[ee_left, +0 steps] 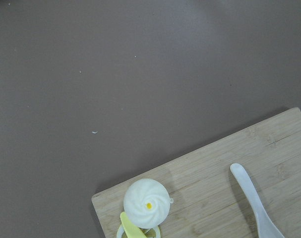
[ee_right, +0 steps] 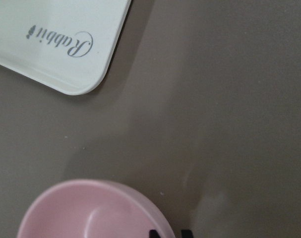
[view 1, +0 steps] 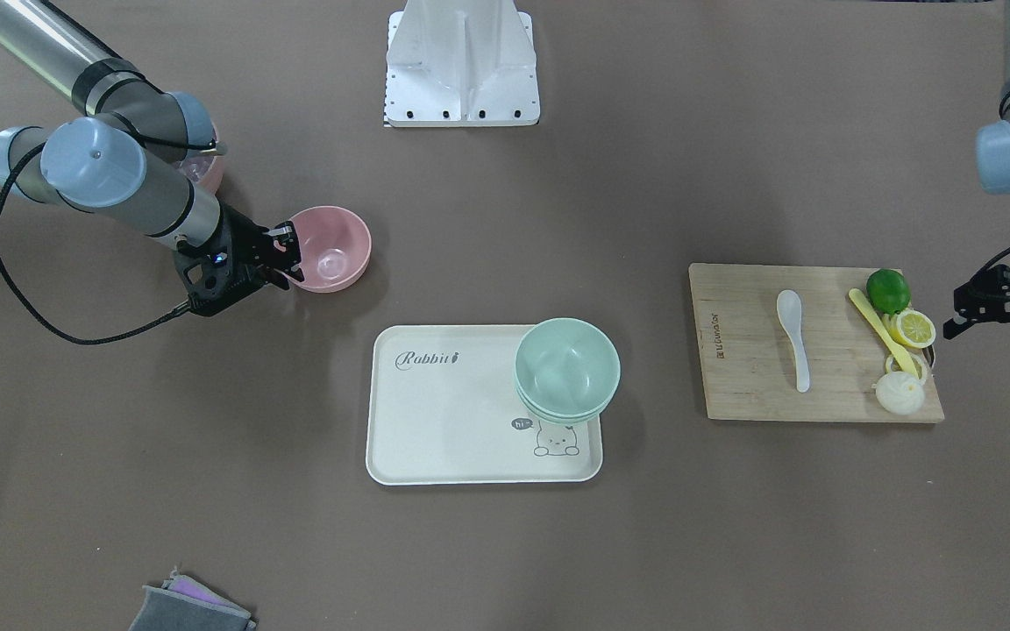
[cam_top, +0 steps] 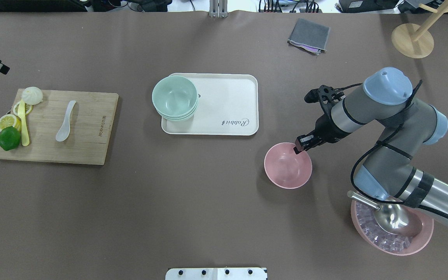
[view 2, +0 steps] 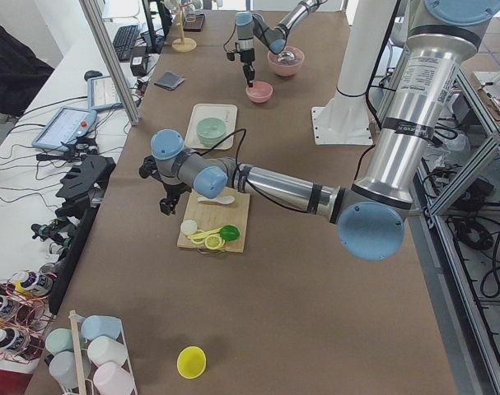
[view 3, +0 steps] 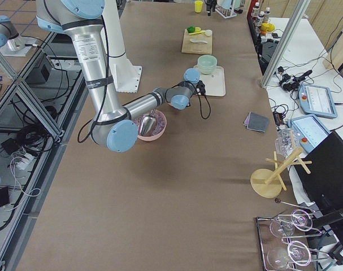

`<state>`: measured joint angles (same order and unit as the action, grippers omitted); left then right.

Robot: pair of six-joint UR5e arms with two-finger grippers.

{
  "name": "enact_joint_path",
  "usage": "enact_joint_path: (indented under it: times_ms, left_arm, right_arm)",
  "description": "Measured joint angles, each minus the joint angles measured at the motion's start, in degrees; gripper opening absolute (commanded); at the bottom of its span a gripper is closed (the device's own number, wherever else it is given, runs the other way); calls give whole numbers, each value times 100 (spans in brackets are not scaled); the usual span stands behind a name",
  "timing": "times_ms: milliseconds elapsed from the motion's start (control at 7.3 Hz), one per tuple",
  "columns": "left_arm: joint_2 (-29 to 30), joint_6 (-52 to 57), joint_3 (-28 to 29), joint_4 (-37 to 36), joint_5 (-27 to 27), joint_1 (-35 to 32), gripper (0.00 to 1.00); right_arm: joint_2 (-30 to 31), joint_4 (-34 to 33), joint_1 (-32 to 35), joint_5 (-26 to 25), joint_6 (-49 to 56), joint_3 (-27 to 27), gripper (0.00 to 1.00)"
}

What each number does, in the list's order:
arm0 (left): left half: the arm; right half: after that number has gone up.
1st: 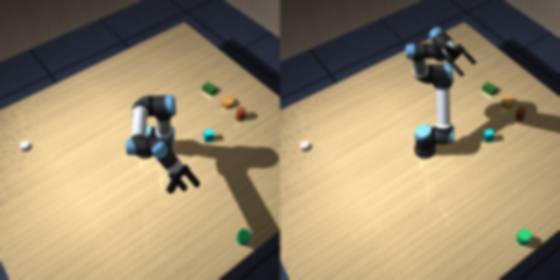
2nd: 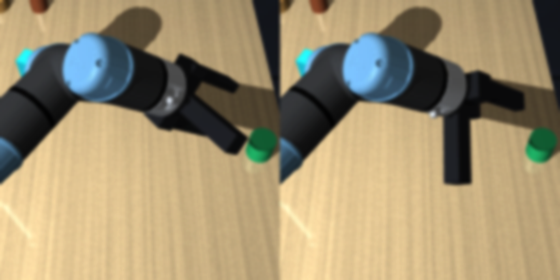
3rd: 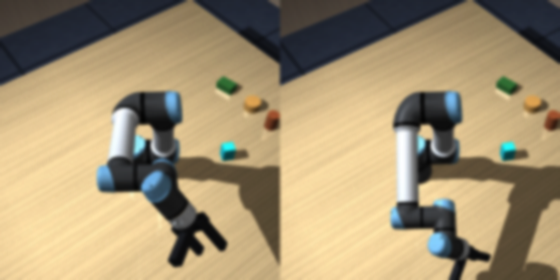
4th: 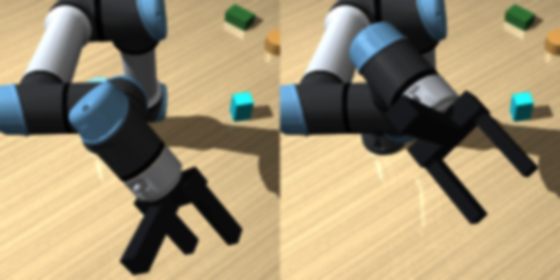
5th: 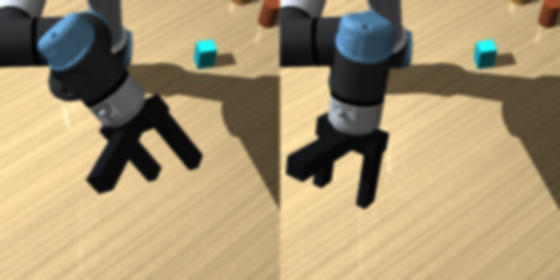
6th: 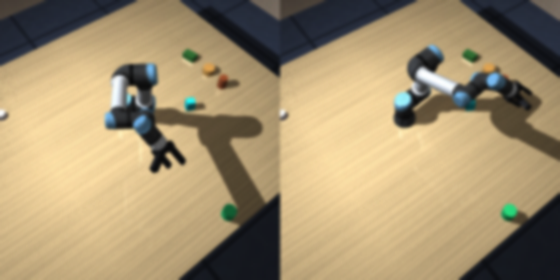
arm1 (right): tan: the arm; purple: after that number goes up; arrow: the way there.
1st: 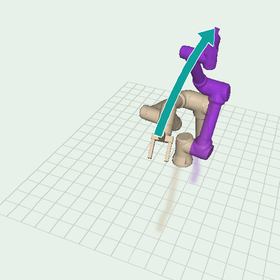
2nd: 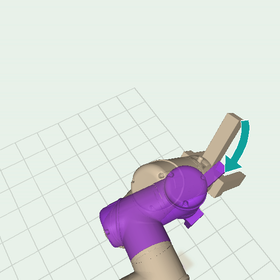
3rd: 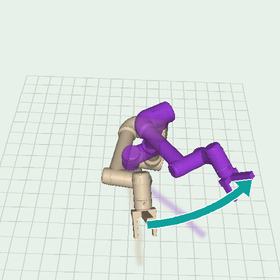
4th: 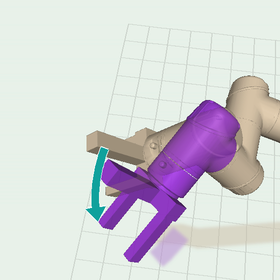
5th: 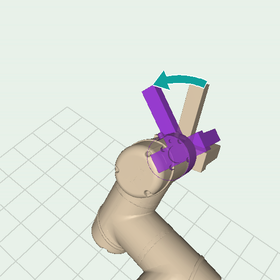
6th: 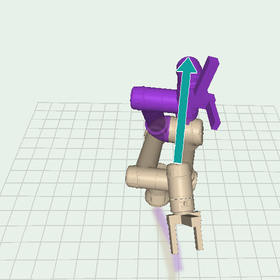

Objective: Stack pink bowl on green and place spoon
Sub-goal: 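Move the right gripper down to the rim of the small pink bowl, then slide the pink bowl toward the tray with right gripper while left reaches spoon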

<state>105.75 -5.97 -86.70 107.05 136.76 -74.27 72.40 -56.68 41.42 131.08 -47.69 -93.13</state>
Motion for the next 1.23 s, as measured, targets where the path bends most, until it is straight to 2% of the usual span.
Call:
enact_joint_path:
  times_ms: [411, 685, 1232]
  left_arm:
    - [3, 0, 5, 0, 2, 0, 98]
    - [93, -298, -13, 0, 6, 87, 98]
    - [545, -2823, -9, -81, -189, 1161, 97]
  right_arm:
    - [37, 6, 20, 6, -64, -93, 0]
    - [-21, 0, 117, 20, -662, -292, 0]
    - [-175, 7, 279, -48, -1794, -584, 0]
